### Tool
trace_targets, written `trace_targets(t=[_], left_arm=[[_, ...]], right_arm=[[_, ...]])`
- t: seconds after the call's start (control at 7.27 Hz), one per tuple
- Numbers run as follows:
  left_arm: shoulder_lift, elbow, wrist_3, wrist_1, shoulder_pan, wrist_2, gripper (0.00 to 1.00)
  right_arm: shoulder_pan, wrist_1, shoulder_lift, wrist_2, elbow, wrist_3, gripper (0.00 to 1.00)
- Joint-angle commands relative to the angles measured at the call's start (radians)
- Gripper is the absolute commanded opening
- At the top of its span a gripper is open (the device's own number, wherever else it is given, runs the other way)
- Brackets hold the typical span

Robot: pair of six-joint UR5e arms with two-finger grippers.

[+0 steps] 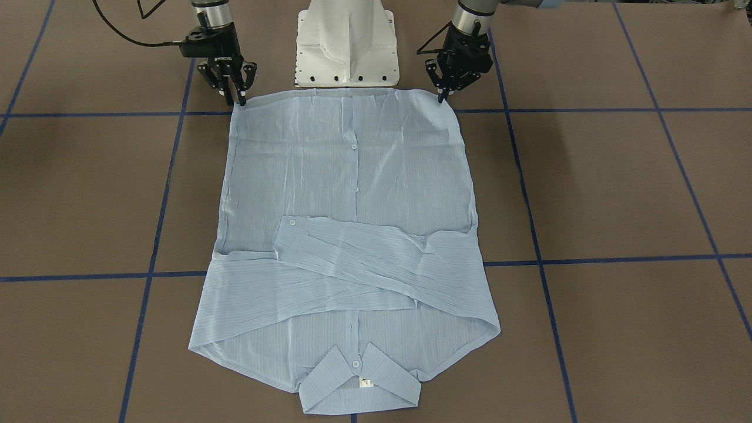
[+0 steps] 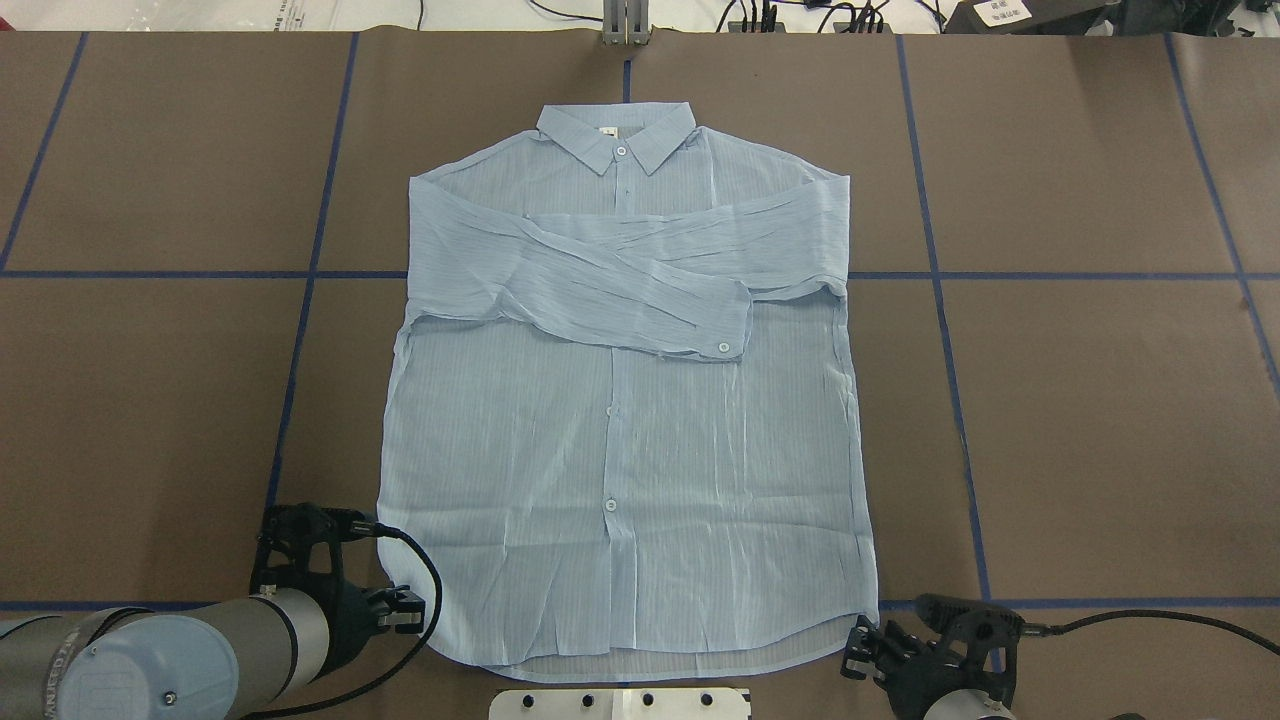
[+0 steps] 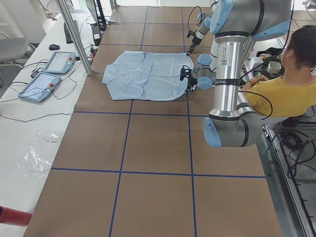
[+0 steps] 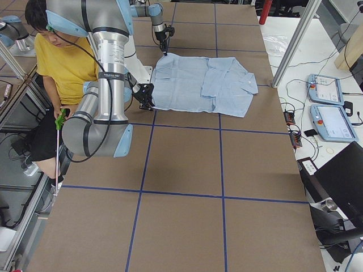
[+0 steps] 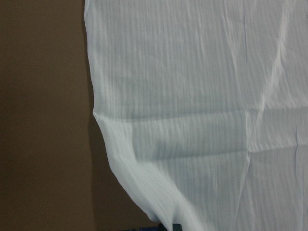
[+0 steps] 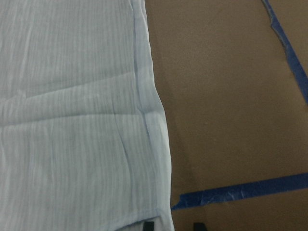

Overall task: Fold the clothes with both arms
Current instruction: 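Lift the hem with both grippers and fold it up toward the collar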

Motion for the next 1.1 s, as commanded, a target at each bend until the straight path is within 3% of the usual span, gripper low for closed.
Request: trace_targets(t=[0.0, 0.41, 0.55, 0.69, 0.83, 0.96], left_arm=[[0.001, 0.000, 0.000, 0.000, 0.000, 0.000, 0.00], [-0.001, -0.002, 0.000, 0.000, 0.000, -0.001, 0.00], [-0.001, -0.032, 0.001, 0.000, -0.001, -0.009, 0.00], [0.019, -0.096, 0.008, 0.003, -0.006, -0.023, 0.00], [0.074, -0.197, 0.006, 0.015, -0.001, -0.088, 0.00], [0.108, -0.330, 0.006, 0.099, 0.003, -0.153, 0.00]], right_arm=[[0.009, -0.008, 0.000, -0.008, -0.002, -0.025, 0.02], [0.042, -0.009, 0.024, -0.008, 0.014, -0.034, 0.00], [0.067, -0.017, 0.006, -0.002, 0.071, -0.036, 0.00], [0.067, -0.128, -0.038, 0.048, 0.213, -0.036, 0.00], [0.069, -0.314, -0.042, 0.173, 0.397, -0.034, 0.00], [0.060, -0.470, -0.031, 0.247, 0.532, -0.034, 0.00]])
